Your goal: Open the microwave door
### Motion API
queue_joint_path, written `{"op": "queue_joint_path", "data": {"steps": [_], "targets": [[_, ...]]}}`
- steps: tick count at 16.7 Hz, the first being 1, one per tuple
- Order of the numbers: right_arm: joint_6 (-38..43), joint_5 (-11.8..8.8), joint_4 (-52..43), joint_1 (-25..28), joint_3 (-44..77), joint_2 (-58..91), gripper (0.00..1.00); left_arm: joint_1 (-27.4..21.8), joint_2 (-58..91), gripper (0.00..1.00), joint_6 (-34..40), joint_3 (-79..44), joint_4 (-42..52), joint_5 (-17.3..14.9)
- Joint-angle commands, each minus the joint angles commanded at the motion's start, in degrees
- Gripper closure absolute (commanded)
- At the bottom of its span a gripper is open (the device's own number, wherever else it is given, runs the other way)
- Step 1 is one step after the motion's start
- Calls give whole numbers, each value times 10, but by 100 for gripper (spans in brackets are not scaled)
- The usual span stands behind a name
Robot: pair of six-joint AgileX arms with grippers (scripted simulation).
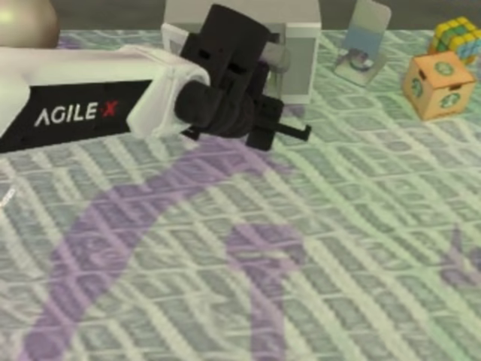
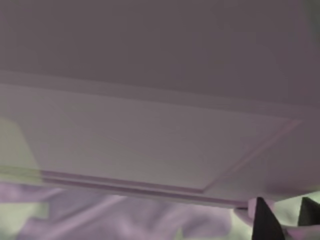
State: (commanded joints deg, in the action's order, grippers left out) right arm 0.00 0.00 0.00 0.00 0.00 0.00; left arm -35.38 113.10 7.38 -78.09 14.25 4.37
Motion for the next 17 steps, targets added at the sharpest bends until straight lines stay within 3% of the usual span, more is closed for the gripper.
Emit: {"op": "queue_joint_path", "data": {"steps": [17], "targets": [[0,0,0,0,0,0,0,14,-24,100,-43,34,-12,-37]]}}
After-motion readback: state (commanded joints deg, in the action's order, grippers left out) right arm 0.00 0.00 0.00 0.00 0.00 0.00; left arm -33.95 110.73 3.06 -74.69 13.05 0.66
